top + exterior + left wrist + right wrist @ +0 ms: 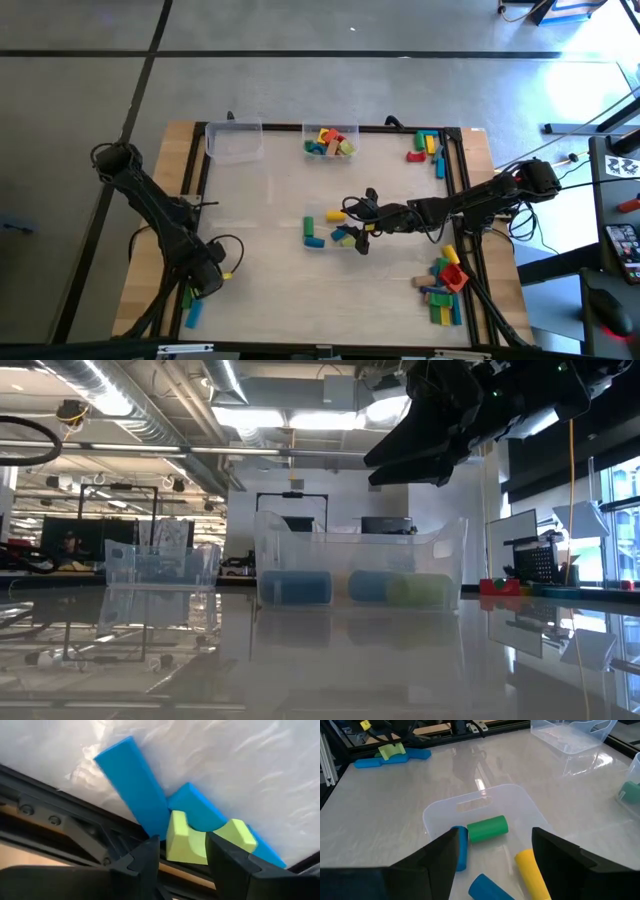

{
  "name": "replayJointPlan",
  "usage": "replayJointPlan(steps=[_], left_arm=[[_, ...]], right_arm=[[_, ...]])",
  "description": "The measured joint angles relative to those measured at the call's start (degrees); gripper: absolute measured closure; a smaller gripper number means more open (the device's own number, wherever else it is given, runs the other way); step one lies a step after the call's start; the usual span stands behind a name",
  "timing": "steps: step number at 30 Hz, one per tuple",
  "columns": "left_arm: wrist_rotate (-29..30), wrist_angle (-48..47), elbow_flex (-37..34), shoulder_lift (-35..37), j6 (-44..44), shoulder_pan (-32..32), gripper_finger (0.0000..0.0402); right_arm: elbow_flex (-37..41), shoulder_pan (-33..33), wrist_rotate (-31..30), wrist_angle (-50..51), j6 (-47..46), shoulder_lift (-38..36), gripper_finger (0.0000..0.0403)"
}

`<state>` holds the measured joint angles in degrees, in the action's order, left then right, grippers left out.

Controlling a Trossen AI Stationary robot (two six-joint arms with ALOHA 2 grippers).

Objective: Sort blocks by size
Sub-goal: Put the light green arch block into the top right transparent bin

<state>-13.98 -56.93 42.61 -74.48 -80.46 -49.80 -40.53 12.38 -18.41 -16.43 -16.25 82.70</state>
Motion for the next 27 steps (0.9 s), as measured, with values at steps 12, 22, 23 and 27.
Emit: replayJointPlan(steps=[12, 22, 23, 27], left_arm=[[-0.14, -0.41, -0.02, -2.29, 1.16, -0.5, 0.0251], [-0.75, 0.4, -0.04, -4.27, 2.89, -0.52, 0.0251], [-0.79, 0.53, -0.04, -4.54, 2.88, -0.52, 0.0251], [-0.87, 0.57, -0.04, -5.07, 2.85, -0.59, 0.0251]], right_arm=[[0.0, 0.0, 0.0, 0.04, 0.0, 0.0, 0.0157], [0.0, 0.0, 0.0, 0.07, 0.0, 0.0, 0.0157], [0.0, 0.0, 0.0, 0.08, 0.0, 0.0, 0.0157], [0.0, 0.0, 0.0, 0.08, 0.0, 0.0, 0.0157]])
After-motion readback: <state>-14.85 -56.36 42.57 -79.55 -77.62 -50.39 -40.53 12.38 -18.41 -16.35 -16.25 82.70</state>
